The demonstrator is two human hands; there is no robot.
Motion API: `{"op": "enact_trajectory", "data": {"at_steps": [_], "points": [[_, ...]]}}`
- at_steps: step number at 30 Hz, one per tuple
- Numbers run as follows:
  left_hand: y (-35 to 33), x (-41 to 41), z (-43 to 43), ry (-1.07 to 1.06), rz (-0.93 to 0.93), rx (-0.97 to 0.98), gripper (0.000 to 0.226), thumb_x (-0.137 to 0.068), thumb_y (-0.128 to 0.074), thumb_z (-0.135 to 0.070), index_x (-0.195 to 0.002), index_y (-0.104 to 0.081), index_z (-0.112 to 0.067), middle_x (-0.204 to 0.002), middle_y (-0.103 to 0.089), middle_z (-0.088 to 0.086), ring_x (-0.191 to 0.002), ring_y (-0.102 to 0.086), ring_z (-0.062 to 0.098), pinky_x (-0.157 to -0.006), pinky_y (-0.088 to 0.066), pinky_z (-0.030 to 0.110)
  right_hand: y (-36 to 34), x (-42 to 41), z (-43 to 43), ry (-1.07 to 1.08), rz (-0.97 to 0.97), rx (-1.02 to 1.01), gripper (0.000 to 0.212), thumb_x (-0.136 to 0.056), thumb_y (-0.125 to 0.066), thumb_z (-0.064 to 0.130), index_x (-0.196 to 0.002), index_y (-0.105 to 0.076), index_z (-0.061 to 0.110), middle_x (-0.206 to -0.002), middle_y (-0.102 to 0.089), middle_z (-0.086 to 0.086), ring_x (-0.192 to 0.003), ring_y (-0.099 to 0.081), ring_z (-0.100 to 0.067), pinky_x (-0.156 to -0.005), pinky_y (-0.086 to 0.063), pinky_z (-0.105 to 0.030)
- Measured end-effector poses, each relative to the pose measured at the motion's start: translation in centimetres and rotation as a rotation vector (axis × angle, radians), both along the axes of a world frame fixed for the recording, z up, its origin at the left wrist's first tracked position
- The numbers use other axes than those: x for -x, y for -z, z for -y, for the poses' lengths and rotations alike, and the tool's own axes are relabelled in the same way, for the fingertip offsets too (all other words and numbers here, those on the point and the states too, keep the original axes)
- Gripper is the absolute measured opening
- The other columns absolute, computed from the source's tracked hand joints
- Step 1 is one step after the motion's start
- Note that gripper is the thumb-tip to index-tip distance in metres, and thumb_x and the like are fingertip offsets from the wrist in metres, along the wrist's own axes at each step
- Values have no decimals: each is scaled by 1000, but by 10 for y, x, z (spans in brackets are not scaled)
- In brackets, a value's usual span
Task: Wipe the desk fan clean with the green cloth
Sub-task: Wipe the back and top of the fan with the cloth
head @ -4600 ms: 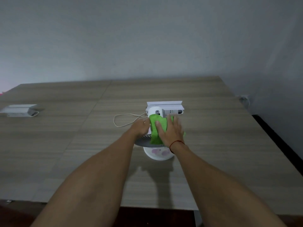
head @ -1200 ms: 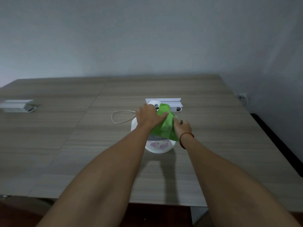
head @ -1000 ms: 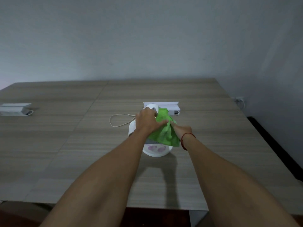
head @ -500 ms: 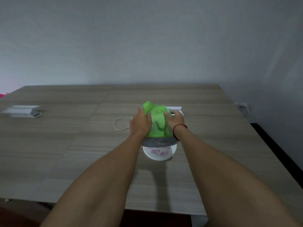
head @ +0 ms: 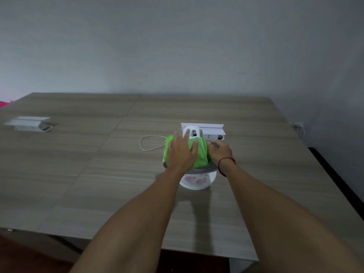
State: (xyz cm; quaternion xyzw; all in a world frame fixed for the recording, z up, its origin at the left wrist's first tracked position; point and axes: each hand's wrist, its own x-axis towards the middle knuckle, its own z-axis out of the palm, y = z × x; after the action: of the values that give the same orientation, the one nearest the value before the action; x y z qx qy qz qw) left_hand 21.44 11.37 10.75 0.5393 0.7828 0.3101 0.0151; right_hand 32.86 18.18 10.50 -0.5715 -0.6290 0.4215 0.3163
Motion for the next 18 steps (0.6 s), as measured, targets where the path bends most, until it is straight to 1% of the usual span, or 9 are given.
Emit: {"op": "enact_trajectory", "data": {"at_steps": [2, 4, 5, 8, 12, 14, 15, 17, 18], "points": [[8, -2, -4, 64, -24, 98, 70, -90, -35, -62, -150, -29, -27, -161, -21, 9, -150, -13, 29, -120, -14, 49, 3, -2, -1, -40, 56, -27, 35, -95, -49, 28, -119, -65, 9, -124, -65, -15, -116, -59, -30, -96, -45, -31], [12, 1, -6, 43, -26, 154, 81, -82, -37, -75, -150, -26, -33, -163, -14, 5, -151, -6, 29, -120, -9, 52, 4, -4, -3, -71, 100, -36, 36, -95, -46, 32, -118, -64, 12, -123, -65, -15, -113, -59, -31, -96, -46, -36], [14, 4, -6, 22, -17, 163, 84, -78, -39, -78, -149, -25, -35, -163, -12, 4, -151, -4, 30, -120, -8, 53, 6, -4, -5, -85, 123, -43, 36, -95, -45, 34, -118, -64, 13, -123, -64, -15, -113, -59, -31, -96, -47, -38], [19, 12, -3, -14, 16, 141, 78, -79, -44, -75, -146, -29, -38, -162, -13, 5, -150, -7, 32, -118, -13, 57, 9, -3, -7, -117, 148, -51, 38, -94, -43, 36, -117, -63, 13, -121, -65, -15, -112, -59, -32, -94, -47, -37], [23, 12, -4, -72, 135, 113, 61, -90, -41, -62, -145, -34, -37, -161, -16, 6, -150, -9, 33, -115, -15, 58, 10, -6, -10, -135, 129, -47, 35, -94, -45, 36, -116, -64, 16, -123, -65, -13, -113, -59, -30, -93, -45, -35], [27, 15, -9, -105, 192, 79, 55, -93, -36, -58, -143, -40, -33, -158, -26, 8, -147, -17, 35, -116, -20, 57, 11, -9, -11, -141, 115, -36, 34, -94, -47, 36, -116, -64, 17, -124, -64, -11, -114, -58, -29, -94, -44, -34], [29, 18, -10, -109, 195, 64, 56, -93, -32, -58, -139, -44, -29, -152, -35, 9, -144, -24, 37, -114, -24, 56, 12, -9, -11, -148, 116, -37, 34, -94, -47, 36, -116, -64, 17, -124, -64, -11, -114, -58, -29, -94, -44, -35], [33, 24, -12, -115, 204, 9, 60, -90, -26, -58, -126, -55, -20, -134, -52, 12, -131, -40, 41, -108, -33, 54, 12, -8, -9, -157, 128, -48, 34, -93, -47, 37, -116, -64, 17, -125, -63, -10, -115, -57, -30, -96, -45, -36], [36, 25, -12, -125, 232, -19, 58, -92, -27, -55, -118, -58, -14, -125, -57, 14, -125, -44, 41, -105, -36, 54, 11, -7, -8, -156, 134, -48, 34, -93, -47, 37, -116, -64, 18, -126, -63, -9, -115, -57, -30, -96, -45, -36]]}}
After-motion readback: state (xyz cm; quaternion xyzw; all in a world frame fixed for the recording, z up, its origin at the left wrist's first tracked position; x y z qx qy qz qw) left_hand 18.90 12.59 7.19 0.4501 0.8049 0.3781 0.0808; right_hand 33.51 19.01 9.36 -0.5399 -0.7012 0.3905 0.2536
